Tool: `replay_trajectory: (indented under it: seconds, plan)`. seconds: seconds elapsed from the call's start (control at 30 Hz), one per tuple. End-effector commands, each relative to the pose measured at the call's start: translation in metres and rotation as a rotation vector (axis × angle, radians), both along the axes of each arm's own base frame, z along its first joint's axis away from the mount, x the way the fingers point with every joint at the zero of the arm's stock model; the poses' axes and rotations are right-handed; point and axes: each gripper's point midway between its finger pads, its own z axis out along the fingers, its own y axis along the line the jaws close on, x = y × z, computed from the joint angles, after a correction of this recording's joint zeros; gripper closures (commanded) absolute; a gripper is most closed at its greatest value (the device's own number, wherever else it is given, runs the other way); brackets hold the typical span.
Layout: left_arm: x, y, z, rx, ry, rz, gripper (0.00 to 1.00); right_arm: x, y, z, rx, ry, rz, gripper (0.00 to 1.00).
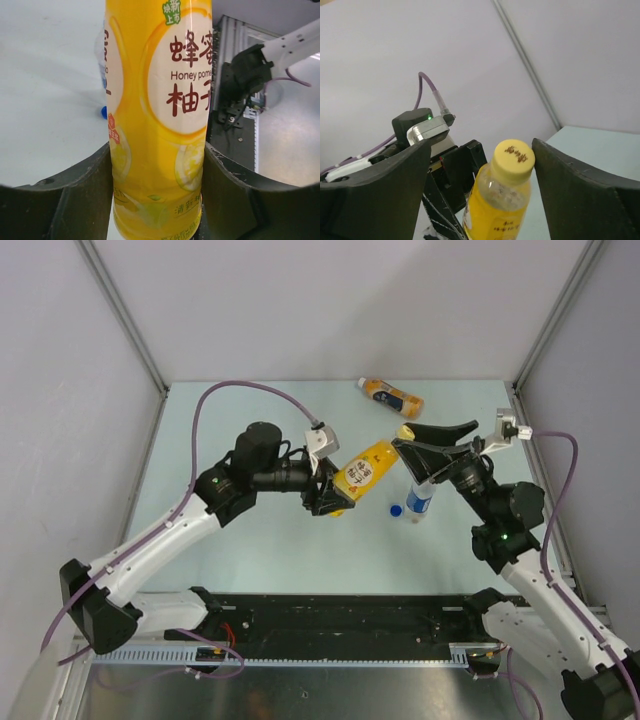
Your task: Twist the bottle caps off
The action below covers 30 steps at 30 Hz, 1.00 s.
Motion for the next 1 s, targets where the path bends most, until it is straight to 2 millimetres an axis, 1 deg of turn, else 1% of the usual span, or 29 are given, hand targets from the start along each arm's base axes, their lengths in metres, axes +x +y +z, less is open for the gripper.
replay_trajectory:
  seconds: [0.0,0.1,0.2,0.3,0.37,0.47,0.57,0.63,0.73,0.83,0.97]
  plan:
    - [0.022,0.013,0.014,-0.002,-0.102,0.152,0.73,-0.003,-0.015,0.010,0.017,-0.029,-0.078,0.09]
    - [0.034,0.022,0.012,0.027,-0.126,0.237,0.80,-0.003,-0.022,0.012,0.024,-0.022,-0.117,0.02]
    - [0.046,0.032,0.011,0.054,-0.153,0.320,0.85,0.001,-0.028,0.011,0.040,0.002,-0.155,0.01]
    - [0.055,0.042,0.013,0.076,-0.188,0.401,0.89,0.013,-0.034,0.006,0.061,0.077,-0.201,0.01]
    - [0.061,0.051,0.014,0.096,-0.214,0.469,0.91,0.022,-0.034,0.003,0.055,0.131,-0.218,0.01]
    - [0.071,0.064,0.014,0.146,-0.265,0.578,0.94,0.035,-0.025,-0.003,0.030,0.193,-0.206,0.01]
    - [0.077,0.076,0.015,0.195,-0.311,0.673,0.96,0.044,-0.016,-0.004,0.011,0.223,-0.190,0.01]
    - [0.081,0.085,0.015,0.227,-0.339,0.736,0.99,0.049,-0.011,-0.004,0.006,0.235,-0.179,0.01]
    - [0.086,0.095,0.014,0.284,-0.381,0.819,1.00,0.053,-0.004,-0.004,0.004,0.243,-0.160,0.03]
    - [0.089,0.101,0.009,0.356,-0.427,0.888,1.00,0.056,0.003,-0.005,0.002,0.246,-0.142,0.04]
    - [0.089,0.103,0.003,0.445,-0.482,0.948,1.00,0.062,0.013,-0.007,-0.005,0.257,-0.114,0.05]
